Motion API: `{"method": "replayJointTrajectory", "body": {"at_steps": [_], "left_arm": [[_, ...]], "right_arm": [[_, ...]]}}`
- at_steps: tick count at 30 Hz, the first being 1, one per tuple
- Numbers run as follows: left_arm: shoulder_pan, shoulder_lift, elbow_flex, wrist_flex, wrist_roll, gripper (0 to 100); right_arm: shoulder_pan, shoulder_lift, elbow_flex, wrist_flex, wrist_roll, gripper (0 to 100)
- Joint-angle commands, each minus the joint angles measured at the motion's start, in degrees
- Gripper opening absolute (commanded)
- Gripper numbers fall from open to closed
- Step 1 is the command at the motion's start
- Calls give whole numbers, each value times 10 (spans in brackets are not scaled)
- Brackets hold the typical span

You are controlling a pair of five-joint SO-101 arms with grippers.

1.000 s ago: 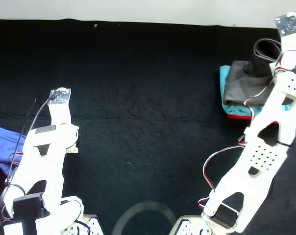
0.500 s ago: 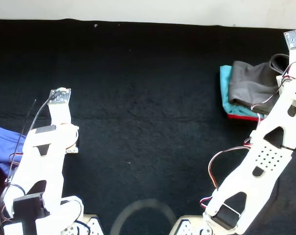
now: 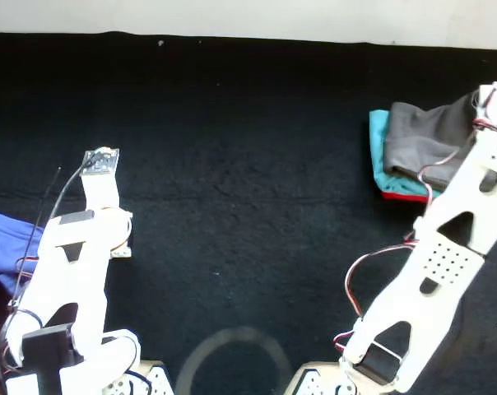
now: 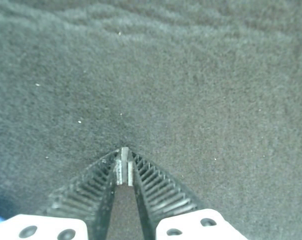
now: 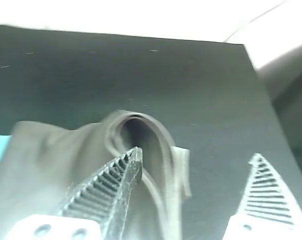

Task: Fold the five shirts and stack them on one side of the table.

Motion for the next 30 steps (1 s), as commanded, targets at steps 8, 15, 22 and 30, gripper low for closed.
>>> {"method": "replayJointTrajectory", "body": {"at_steps": [8,15,22,30], "left_arm": [[5,3,0,-10,6,10],[5,3,0,-10,6,10],[5,3,0,-10,6,10],[5,3,0,-13,6,10]], "right_arm": [[-92,3,-65,17,-8,4],[-38,81,-65,-10,-7,8],[50,154,-66,-180,-7,8],[84,202,-66,-204,-8,8]]}}
